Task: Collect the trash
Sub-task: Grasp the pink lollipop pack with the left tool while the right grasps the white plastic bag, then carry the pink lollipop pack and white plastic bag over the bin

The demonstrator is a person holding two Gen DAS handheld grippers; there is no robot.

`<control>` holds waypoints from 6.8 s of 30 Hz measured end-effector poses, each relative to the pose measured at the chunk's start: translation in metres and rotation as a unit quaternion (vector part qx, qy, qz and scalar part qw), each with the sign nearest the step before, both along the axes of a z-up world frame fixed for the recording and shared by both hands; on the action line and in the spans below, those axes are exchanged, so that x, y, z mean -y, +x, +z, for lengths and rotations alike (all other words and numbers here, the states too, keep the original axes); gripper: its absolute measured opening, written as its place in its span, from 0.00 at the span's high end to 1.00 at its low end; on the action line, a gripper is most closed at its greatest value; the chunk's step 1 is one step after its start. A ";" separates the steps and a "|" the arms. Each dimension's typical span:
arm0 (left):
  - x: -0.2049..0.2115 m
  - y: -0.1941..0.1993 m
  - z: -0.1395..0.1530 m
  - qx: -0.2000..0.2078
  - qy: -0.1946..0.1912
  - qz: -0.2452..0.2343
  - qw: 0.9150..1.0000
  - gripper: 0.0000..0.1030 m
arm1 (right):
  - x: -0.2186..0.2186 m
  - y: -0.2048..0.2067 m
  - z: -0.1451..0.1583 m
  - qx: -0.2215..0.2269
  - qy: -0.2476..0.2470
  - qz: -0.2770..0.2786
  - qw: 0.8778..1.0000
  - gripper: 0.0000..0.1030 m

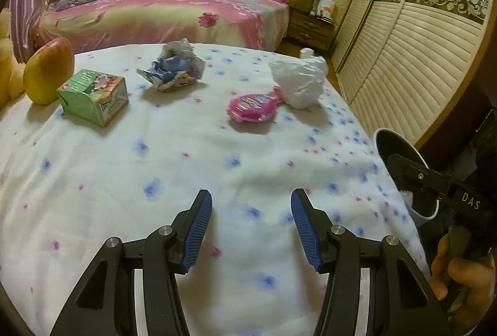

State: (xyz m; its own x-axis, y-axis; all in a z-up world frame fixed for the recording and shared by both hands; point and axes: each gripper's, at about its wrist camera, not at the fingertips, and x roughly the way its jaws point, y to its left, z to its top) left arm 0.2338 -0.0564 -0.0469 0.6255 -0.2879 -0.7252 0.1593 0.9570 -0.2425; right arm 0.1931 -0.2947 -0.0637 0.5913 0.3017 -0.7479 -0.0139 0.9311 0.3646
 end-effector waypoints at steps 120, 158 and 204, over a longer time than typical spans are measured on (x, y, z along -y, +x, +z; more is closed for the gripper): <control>0.127 -0.014 0.013 0.042 0.032 -0.138 0.989 0.57 | 0.077 -0.068 0.018 0.031 0.006 -0.080 0.996 0.67; 0.201 0.016 0.009 0.049 0.054 -0.175 0.982 0.57 | 0.131 -0.055 0.007 0.011 -0.015 -0.128 0.992 0.67; 0.227 0.040 0.003 0.032 0.065 -0.179 0.981 0.57 | 0.149 -0.030 -0.004 -0.023 -0.026 -0.128 0.991 0.64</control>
